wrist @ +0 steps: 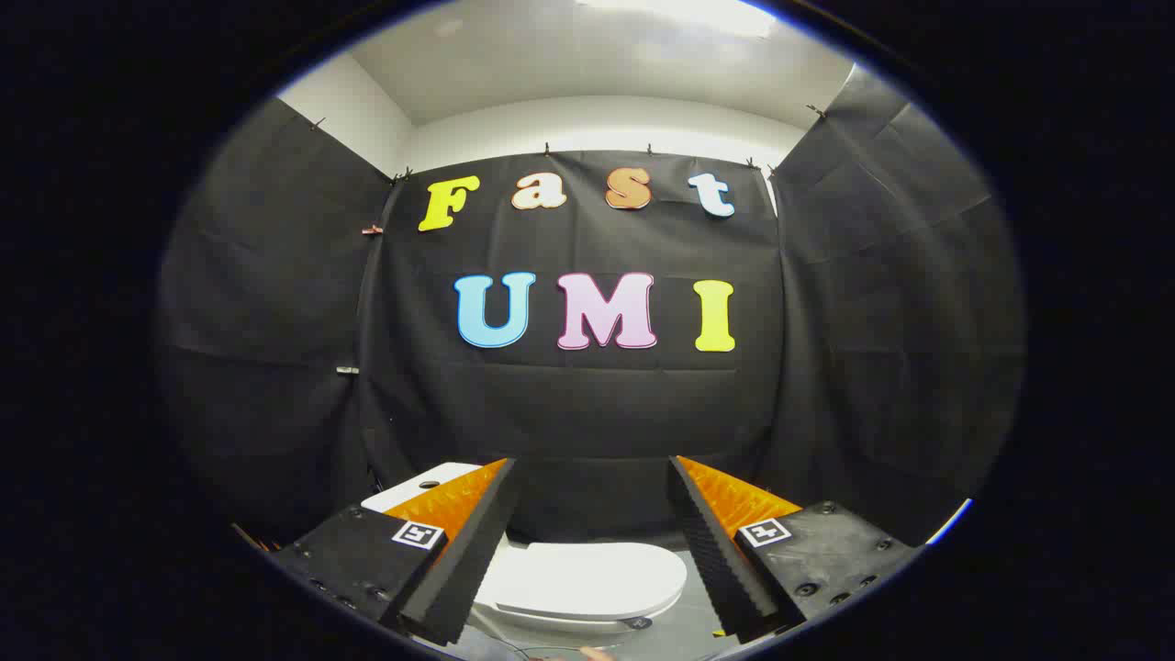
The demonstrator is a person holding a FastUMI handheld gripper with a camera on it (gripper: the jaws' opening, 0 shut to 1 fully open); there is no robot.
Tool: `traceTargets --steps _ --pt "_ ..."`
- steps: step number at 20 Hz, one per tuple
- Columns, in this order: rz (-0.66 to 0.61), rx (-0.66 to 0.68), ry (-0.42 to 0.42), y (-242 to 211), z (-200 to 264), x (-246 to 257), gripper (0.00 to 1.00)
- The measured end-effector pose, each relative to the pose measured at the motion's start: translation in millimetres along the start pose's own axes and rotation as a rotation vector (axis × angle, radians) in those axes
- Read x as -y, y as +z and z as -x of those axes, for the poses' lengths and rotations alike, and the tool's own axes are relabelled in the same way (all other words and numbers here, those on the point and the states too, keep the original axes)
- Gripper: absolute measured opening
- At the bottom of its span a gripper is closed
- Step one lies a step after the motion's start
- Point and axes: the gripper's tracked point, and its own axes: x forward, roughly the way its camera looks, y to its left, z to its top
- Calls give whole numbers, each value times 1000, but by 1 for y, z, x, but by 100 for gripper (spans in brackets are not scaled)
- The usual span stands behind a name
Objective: Open the toilet lid.
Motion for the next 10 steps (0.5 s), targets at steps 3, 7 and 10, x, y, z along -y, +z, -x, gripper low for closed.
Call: traceTargets --steps 3,7,10 --pt "14 1 -3 1 4 1 100" --pt "3 0 -2 1 6 1 100" --pt "8 -15 0 -2 4 2 100"
